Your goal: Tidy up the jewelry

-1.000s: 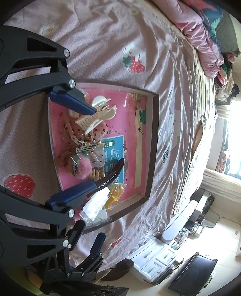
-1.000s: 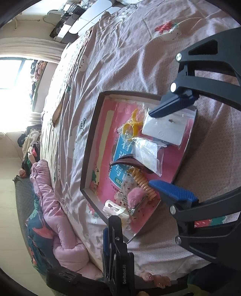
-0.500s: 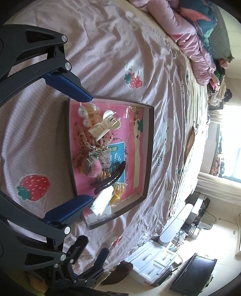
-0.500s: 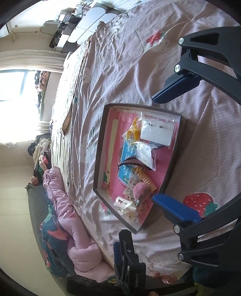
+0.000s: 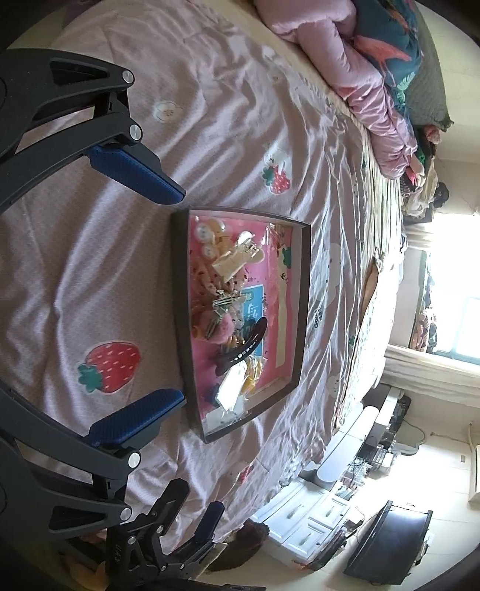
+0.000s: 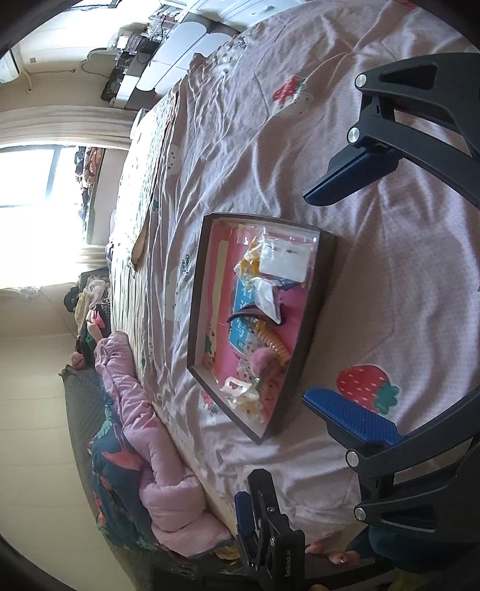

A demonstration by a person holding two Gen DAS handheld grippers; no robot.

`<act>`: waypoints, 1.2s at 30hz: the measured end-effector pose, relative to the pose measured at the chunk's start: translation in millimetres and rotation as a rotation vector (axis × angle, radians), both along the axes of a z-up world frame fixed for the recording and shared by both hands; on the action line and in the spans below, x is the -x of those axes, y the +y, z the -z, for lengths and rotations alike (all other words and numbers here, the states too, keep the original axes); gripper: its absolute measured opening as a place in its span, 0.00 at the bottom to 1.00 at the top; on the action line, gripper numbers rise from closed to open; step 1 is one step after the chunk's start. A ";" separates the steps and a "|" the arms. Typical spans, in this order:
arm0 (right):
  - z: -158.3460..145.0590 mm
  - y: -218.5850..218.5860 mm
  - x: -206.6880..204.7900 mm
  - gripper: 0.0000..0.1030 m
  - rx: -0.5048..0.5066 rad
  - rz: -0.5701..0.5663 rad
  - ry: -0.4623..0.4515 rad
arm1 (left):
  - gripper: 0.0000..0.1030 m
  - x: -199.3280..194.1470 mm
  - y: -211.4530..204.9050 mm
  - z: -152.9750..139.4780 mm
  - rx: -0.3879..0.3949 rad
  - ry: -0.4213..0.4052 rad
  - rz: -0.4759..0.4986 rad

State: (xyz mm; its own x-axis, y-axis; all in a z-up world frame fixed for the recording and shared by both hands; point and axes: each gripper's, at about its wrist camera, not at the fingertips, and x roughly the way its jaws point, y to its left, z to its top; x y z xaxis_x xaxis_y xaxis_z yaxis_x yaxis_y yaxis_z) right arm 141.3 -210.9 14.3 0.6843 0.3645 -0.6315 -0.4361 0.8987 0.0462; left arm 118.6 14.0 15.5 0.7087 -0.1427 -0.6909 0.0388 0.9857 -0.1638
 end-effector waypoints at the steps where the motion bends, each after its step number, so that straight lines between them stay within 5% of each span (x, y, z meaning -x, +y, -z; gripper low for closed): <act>1: 0.7 -0.2 3.4 0.94 -0.007 0.000 0.002 | 0.89 2.1 -0.8 0.4 0.002 0.002 -0.001; 36: 13.5 -6.9 25.5 0.94 -0.050 0.049 0.042 | 0.89 31.6 -14.7 13.0 -0.030 0.006 -0.005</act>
State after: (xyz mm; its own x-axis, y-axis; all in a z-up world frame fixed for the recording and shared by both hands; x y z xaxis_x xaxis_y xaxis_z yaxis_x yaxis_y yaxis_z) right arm 115.8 -217.8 0.8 0.6752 0.3631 -0.6421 -0.3887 0.9149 0.1087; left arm 87.0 -0.8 2.5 0.7053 -0.1180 -0.6990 0.0328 0.9904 -0.1341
